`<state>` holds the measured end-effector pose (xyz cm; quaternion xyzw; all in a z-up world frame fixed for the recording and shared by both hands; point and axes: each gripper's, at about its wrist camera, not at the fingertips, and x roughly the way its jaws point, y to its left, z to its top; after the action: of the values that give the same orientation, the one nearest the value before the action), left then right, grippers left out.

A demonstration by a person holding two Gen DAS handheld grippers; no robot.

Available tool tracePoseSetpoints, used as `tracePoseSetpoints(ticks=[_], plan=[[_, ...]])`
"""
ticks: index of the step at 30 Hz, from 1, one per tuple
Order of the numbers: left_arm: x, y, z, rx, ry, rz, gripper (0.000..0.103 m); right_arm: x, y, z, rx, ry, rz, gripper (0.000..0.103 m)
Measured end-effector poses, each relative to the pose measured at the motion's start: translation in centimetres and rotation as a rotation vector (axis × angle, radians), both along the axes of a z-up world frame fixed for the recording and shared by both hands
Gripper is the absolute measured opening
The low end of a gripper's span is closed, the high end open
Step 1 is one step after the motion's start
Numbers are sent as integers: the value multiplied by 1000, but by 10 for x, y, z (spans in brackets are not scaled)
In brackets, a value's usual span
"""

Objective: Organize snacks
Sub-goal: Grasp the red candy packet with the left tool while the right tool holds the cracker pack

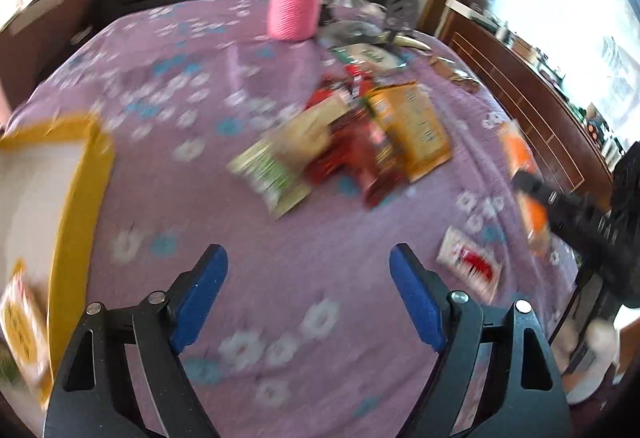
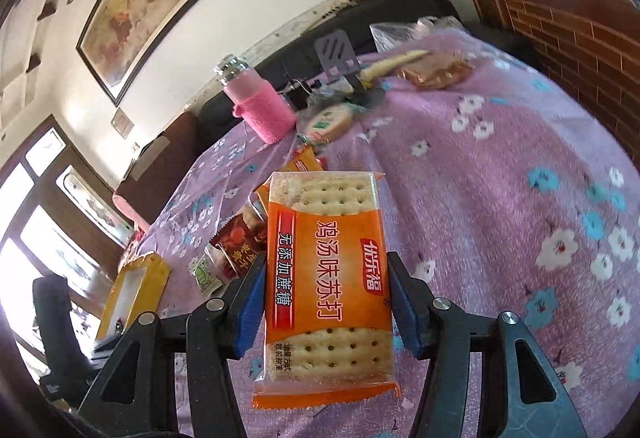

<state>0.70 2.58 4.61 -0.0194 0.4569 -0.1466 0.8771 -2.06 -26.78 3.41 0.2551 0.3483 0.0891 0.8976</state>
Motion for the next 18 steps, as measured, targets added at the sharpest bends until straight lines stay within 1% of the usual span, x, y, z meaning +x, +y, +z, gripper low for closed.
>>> tracePoseSetpoints(ticks=[3, 6, 8, 11, 13, 14, 17, 18], plan=[[25, -20, 3, -40, 31, -11, 83, -2, 2, -2, 12, 7, 3, 57], [51, -40, -1, -2, 37, 8, 83, 0, 1, -4, 13, 0, -4, 57], [66, -52, -9, 45, 39, 20, 83, -2, -1, -4, 19, -7, -6, 57], [79, -64, -20, 93, 41, 39, 83, -4, -1, -2, 39, -11, -1, 57], [87, -72, -27, 147, 36, 54, 83, -3, 1, -2, 51, -9, 9, 57], [90, -77, -30, 178, 22, 55, 83, -3, 2, -2, 54, -8, 13, 57], [91, -84, -35, 241, -9, 49, 83, -2, 5, -2, 53, -10, 26, 57], [91, -85, -36, 252, -15, 45, 81, -2, 6, -1, 49, -11, 30, 57]])
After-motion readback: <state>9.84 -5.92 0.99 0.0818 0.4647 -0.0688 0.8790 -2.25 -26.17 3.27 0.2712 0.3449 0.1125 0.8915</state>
